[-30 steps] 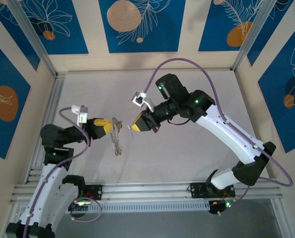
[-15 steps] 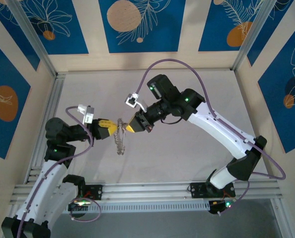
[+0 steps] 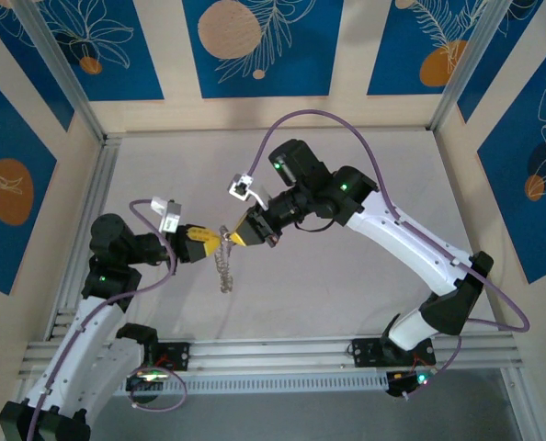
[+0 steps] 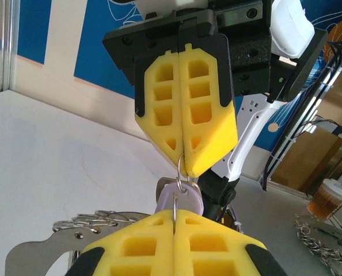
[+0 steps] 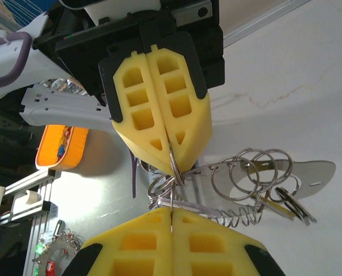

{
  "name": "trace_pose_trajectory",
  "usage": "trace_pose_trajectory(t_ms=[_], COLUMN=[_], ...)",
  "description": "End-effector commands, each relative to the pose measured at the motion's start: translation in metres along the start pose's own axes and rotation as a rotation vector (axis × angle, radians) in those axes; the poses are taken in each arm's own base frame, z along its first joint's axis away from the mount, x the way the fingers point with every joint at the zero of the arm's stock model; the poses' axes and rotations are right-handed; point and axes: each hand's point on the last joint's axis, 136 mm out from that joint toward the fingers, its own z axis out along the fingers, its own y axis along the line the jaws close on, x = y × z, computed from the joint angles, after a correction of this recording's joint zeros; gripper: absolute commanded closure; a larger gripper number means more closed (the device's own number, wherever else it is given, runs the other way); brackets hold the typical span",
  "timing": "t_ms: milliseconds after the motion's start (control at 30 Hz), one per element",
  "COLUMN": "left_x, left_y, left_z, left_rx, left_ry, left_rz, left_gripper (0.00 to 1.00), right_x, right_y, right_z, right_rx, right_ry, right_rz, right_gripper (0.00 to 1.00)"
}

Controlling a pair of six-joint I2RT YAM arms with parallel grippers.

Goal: Put the keys on the keyring

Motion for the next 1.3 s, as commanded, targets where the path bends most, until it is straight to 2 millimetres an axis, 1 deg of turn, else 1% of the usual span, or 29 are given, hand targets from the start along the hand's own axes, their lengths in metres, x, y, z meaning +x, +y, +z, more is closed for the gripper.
trace_pose_trajectory(t_ms=[0,133,367,633,800,1067,1267], left_x=[-0.015,-0.016,-0.016,-0.017,-0.017,-0.016,-0.017], left_y=[-0.015,-0.016,-0.017,-0.019,-0.018,-0.018,-0.018], left_z=[0.000,0.000,0.000,0.000,0.000,0.000,0.000], left_rx=[0.028,0.031,0.035,0.039,0.037,0.035,0.037], left_ry=[-0.014,-0.015,-0.016,-0.021,-0.021,-0.021,-0.021], left_rz=[0.089,0.089,0.090,0.094,0.094,0.091,0.093], left_gripper=[1.00,1.00,1.00,1.00,1.00,1.00,1.00], right_x=[-0.004,-0.003,0.005,0.013,0.013,0.012,0.015], right_y=[0.007,0.007,0.005,-0.004,-0.006,-0.001,-0.001], right_z=[0.001,0.003,0.008,0.011,0.009,0.006,0.003], right_rx=[-0.018,-0.025,-0.024,0.007,0.020,0.010,0.025], right_ry=[-0.007,-0.002,0.025,0.039,0.026,0.004,-0.009], right_rz=[-0.032,-0.032,-0.022,-0.011,-0.013,-0.038,-0.042], right_gripper=[1.00,1.00,1.00,1.00,1.00,1.00,1.00])
